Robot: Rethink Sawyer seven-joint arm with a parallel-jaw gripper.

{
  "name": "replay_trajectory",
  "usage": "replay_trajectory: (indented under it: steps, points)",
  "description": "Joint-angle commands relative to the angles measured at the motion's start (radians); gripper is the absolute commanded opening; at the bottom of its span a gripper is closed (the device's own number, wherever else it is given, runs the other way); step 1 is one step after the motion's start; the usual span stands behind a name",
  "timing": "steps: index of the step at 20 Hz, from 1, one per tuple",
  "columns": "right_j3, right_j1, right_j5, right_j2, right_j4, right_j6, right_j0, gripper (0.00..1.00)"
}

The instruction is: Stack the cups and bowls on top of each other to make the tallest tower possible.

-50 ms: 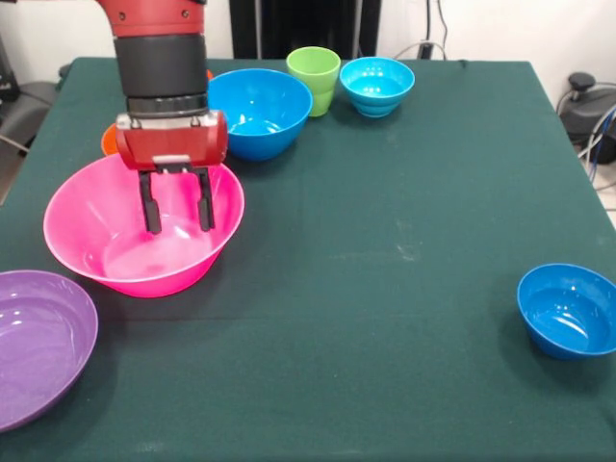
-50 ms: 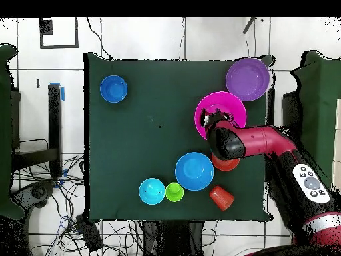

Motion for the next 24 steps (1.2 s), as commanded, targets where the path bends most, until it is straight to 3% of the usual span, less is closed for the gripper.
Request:
replay_trajectory:
  steps: [1, 6, 24]
  points:
    - [-0.067, 0.053, 0.117, 0.008, -0.059, -0.187, 0.035, 1.0]
    - [-0.029, -0.014, 0.096, -0.056, -0.06, -0.08, 0.111, 1.0]
    - [0.006, -0.095, 0.161, -0.099, -0.007, -0.072, 0.186, 1.0]
